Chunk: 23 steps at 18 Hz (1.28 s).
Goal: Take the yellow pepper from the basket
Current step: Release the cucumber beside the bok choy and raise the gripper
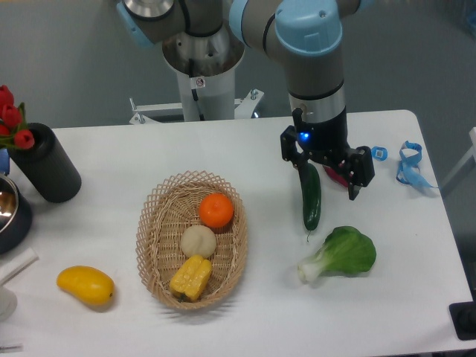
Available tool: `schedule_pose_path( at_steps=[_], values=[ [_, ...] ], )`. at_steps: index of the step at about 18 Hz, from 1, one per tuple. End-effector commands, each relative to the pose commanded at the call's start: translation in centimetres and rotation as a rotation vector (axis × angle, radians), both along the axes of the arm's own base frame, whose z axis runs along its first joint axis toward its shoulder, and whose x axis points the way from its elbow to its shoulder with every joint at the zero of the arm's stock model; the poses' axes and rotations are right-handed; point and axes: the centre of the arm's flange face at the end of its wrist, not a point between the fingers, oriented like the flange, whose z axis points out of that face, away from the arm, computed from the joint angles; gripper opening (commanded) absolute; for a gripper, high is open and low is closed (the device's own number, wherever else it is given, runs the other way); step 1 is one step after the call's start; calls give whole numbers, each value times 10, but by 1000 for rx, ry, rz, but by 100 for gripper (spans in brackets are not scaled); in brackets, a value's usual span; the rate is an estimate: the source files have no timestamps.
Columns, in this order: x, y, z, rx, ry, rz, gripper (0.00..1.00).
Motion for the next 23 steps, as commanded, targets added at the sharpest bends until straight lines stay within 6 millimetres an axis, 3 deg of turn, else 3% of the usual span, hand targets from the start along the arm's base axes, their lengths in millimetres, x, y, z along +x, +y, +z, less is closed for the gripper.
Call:
schedule_pose_path(
  at_steps=[7, 13, 17, 23],
  values=[
    [1, 0, 0, 3, 4, 0, 100],
    [3, -4, -22, 15, 14, 11, 100],
    [5, -3, -25, 23, 6, 12, 100],
    [9, 9, -22, 166, -85, 99, 100]
  ],
)
